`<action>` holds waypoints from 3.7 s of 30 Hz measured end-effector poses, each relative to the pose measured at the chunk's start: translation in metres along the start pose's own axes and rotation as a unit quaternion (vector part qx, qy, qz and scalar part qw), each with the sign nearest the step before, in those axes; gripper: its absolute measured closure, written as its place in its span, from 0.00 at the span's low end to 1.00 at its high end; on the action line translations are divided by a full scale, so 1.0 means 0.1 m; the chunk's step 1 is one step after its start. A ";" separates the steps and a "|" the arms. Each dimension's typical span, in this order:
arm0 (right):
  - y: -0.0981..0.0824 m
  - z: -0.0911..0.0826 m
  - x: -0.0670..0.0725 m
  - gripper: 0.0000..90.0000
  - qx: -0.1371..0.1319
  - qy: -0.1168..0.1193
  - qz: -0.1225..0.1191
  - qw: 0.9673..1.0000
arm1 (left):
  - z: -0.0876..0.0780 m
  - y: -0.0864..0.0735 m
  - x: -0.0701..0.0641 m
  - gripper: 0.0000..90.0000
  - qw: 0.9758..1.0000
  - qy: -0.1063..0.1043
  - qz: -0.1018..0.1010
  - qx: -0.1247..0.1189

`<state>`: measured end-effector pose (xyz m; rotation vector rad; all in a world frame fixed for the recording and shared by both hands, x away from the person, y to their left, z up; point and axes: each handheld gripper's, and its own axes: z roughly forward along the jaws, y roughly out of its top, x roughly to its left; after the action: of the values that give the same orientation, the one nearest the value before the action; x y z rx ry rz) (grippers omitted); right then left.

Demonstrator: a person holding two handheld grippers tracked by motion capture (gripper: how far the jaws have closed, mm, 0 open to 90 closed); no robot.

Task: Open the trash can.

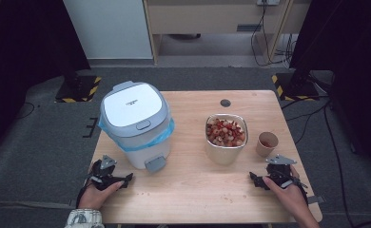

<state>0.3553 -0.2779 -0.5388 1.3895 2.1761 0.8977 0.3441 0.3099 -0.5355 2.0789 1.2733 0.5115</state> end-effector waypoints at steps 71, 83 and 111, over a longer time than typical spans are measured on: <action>-0.04 -0.04 0.00 0.01 -0.001 0.003 -0.005 1.000 | 0.02 0.57 -1.10 1.00 0.989 -0.044 0.134 -0.039; -0.04 -0.04 -0.01 0.01 -0.001 0.004 -0.007 1.000 | 0.08 0.61 -1.12 1.00 0.988 -0.007 0.145 -0.047; -0.06 -0.06 -0.04 0.01 0.000 0.011 -0.012 1.000 | 0.17 0.59 -1.20 1.00 0.983 0.028 0.179 -0.026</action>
<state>0.3493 -0.2850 -0.5385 1.3566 2.2052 0.9073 0.3379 0.1780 -0.5067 2.2734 0.9043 0.7582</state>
